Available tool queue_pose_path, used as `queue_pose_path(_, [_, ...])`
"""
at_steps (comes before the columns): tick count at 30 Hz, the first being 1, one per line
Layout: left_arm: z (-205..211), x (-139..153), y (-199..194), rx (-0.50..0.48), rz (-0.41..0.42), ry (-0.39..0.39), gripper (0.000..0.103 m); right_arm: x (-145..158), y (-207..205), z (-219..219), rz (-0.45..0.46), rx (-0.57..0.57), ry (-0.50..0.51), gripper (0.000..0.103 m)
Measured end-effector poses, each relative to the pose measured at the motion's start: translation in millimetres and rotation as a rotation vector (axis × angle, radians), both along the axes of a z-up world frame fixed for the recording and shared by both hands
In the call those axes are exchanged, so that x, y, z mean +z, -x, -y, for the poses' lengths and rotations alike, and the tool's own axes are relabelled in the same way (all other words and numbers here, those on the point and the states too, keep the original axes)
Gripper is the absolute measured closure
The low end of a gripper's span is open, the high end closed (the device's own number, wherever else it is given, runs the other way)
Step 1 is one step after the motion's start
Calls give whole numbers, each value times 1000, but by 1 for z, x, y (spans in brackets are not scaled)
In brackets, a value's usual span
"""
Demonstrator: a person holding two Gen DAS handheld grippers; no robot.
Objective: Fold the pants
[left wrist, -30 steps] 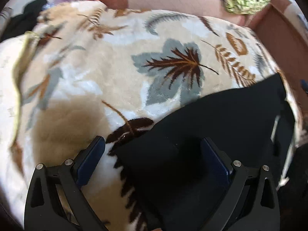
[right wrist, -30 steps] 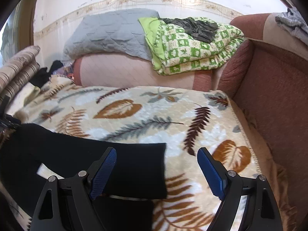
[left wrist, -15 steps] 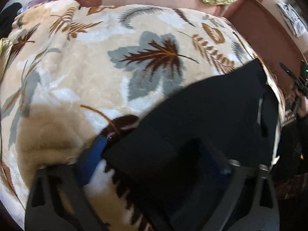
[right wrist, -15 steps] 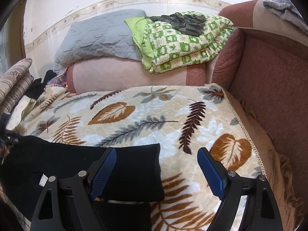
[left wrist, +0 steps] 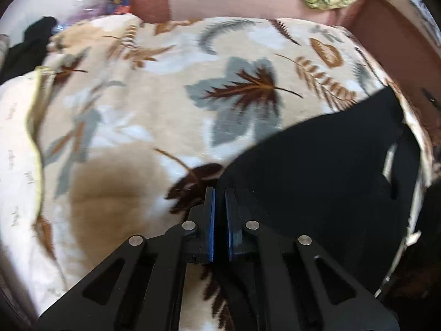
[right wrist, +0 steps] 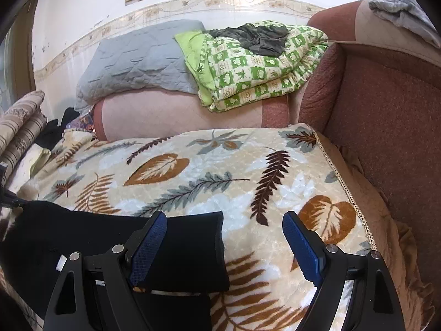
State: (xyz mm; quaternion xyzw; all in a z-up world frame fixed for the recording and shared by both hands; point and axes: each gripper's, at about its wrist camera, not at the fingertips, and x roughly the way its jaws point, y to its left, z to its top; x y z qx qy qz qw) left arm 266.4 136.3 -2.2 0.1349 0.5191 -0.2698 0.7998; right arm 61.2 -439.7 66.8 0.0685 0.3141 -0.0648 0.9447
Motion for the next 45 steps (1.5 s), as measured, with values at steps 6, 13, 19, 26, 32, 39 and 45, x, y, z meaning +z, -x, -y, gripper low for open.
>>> queue_pose_path(6, [14, 21, 20, -6, 90, -81, 99, -3, -12, 25, 36, -5, 2, 19])
queue_pose_path(13, [36, 59, 51, -8, 208, -132, 99, -34, -38, 60, -24, 118, -225, 29])
queue_pose_path(19, [40, 61, 60, 100, 239, -138, 99, -56, -65, 47, -63, 295, -232, 52])
queue_pose_path(26, [41, 59, 68, 199, 250, -133, 99, -100, -96, 56, -173, 366, -312, 56])
queue_pose_path(32, [29, 62, 62, 296, 233, -81, 99, -112, -110, 58, -193, 434, -371, 71])
queue_pose_path(39, [25, 60, 66, 334, 250, -90, 99, -82, -98, 40, -112, 501, -240, 98])
queue_pose_path(45, [18, 79, 82, 343, 313, -86, 99, -44, -75, 26, -7, 497, -90, 98])
